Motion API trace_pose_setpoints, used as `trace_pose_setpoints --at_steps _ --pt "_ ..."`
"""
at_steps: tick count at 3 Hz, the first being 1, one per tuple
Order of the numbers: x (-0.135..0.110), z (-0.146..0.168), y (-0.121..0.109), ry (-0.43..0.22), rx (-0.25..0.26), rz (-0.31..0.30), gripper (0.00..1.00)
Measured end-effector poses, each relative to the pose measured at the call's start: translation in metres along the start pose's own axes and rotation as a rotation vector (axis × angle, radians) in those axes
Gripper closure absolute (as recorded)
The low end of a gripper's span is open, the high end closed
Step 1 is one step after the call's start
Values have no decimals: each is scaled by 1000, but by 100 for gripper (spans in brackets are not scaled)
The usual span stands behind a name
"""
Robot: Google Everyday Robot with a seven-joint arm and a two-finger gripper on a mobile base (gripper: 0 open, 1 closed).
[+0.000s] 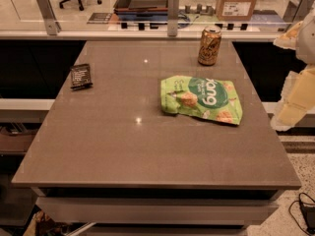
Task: Move orange can near rxbar chocolate
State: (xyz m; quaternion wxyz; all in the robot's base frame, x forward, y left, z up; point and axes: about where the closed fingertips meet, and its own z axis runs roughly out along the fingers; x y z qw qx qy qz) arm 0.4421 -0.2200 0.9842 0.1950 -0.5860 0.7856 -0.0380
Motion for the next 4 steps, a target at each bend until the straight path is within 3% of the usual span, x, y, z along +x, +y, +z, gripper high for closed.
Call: trace_pose_setpoints --at_steps 2,4 --pt "15 16 -24 -133 83 217 0" --pt "15 27 -73 -142 280 449 0"
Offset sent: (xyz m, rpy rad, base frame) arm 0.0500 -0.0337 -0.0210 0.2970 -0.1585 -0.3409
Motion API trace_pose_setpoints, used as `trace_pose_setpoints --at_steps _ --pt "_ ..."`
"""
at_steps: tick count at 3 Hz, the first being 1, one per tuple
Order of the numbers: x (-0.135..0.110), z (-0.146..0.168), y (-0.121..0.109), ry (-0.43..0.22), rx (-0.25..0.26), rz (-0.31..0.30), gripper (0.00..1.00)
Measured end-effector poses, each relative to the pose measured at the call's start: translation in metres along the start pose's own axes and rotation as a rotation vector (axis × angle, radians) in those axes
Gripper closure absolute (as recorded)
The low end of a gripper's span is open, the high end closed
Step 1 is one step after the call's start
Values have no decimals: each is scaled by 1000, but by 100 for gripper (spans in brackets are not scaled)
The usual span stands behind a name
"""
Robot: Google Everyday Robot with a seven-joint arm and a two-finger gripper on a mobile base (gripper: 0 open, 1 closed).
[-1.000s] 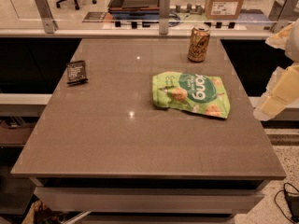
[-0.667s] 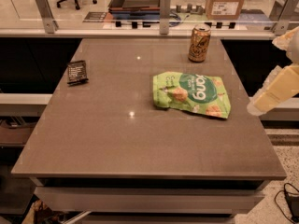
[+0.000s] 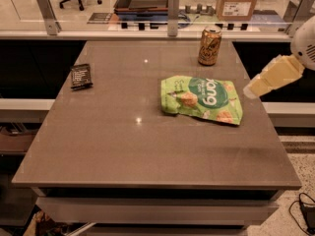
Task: Move orange can near rxbar chocolate
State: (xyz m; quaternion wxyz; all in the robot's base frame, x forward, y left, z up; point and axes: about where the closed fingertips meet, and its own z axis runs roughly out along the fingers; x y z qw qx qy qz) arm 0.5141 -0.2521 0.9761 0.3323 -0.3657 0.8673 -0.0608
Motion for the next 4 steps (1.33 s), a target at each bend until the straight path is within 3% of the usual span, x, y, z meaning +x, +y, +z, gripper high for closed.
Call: trace_pose_setpoints --at_steps 1,3,4 --pt "-7 21 -18 -53 47 93 0" --pt "-13 64 -40 -220 57 270 0" --pt "-39 76 -77 -311 87 275 0"
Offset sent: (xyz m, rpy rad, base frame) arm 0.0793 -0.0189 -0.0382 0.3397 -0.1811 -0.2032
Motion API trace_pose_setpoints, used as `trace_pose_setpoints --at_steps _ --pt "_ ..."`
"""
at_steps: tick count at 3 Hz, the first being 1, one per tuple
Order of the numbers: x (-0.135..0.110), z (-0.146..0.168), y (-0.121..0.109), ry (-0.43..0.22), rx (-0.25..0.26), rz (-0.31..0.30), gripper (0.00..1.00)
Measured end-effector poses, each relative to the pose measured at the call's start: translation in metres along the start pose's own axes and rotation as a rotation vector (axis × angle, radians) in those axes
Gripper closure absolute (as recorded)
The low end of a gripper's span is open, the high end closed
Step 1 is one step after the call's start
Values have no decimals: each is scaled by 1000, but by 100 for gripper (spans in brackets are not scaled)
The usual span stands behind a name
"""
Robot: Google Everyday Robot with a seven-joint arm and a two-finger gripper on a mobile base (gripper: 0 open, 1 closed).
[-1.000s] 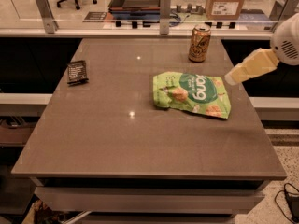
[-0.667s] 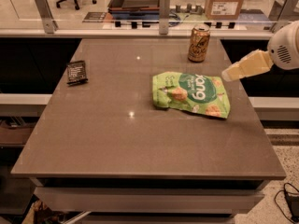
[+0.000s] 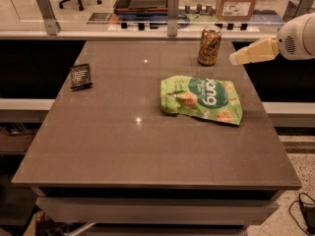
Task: Move orange can near rxbar chocolate
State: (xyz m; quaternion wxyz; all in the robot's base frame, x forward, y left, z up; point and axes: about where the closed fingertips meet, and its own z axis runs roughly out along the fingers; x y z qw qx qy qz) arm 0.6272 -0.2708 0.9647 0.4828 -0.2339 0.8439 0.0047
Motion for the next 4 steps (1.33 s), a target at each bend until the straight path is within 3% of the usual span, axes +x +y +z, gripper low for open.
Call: trace_pose_setpoints --at_steps 2,4 --pt "-3 9 -2 -22 -3 14 0" --pt "-18 71 4 -144 -85 42 0"
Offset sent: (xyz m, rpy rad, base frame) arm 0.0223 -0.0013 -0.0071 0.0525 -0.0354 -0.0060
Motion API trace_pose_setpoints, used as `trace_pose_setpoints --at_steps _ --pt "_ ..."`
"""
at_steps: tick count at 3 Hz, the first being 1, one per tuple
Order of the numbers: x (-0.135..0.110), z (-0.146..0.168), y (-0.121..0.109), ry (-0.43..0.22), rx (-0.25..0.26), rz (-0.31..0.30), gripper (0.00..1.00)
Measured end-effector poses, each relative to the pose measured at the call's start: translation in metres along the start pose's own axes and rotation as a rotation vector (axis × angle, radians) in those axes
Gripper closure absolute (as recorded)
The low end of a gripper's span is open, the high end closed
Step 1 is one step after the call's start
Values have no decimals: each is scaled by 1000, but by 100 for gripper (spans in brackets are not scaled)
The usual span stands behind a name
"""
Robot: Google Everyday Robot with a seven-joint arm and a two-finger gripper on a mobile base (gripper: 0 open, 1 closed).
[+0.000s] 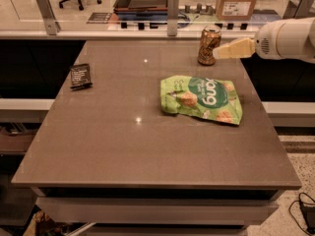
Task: Move orange can near rxbar chocolate
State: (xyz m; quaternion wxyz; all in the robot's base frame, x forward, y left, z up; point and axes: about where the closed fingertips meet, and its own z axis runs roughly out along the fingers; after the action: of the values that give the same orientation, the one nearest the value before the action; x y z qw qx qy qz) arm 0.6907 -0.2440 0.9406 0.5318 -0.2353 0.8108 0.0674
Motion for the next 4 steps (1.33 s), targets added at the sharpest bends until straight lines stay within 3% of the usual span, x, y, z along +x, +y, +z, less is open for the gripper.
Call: trace_pose_setpoints --at_steps 2,4 --pt "-3 48 -2 -72 -57 10 0" --pt "-12 88 -4 -155 -124 63 0"
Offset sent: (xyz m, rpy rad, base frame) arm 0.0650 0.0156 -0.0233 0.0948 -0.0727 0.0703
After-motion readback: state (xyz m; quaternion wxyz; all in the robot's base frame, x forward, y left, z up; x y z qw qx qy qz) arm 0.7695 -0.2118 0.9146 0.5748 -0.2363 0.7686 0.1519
